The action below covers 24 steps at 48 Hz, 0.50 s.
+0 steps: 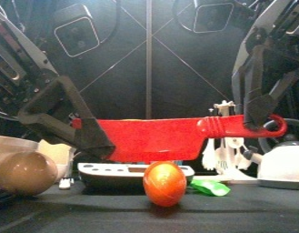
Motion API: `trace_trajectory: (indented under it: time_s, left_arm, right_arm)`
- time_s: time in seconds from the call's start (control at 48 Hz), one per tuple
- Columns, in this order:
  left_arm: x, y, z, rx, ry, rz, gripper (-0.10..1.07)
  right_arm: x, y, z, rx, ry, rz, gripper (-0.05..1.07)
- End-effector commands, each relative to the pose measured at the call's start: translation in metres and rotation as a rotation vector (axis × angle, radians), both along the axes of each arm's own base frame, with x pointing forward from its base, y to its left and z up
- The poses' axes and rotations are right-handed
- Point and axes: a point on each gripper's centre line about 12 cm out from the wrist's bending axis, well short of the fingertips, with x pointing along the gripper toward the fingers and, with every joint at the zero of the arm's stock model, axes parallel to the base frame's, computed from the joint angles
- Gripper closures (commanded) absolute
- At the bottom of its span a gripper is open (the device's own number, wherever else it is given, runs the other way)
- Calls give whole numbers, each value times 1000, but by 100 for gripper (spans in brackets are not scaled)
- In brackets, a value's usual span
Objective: Cut carrot
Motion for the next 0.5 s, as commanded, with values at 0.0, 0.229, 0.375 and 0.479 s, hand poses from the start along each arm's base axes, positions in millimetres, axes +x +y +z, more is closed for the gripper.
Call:
trace_trajectory:
  time_s: [0.0, 0.229, 0.375, 0.479]
  left_arm:
    - [0, -12, 6, -9, -20, -26, 67]
    - [1, -12, 2, -4, -14, -25, 67]
    - [2, -12, 1, -2, -10, -24, 67]
    - [2, -9, -3, 3, -2, -18, 67]
  right_arm:
    - [3, -2, 7, -6, -11, -7, 61]
    - [2, -6, 4, -25, 2, -10, 61]
    - [3, -6, 2, -29, 8, -9, 61]
    - [5, -5, -3, -30, 17, -9, 61]
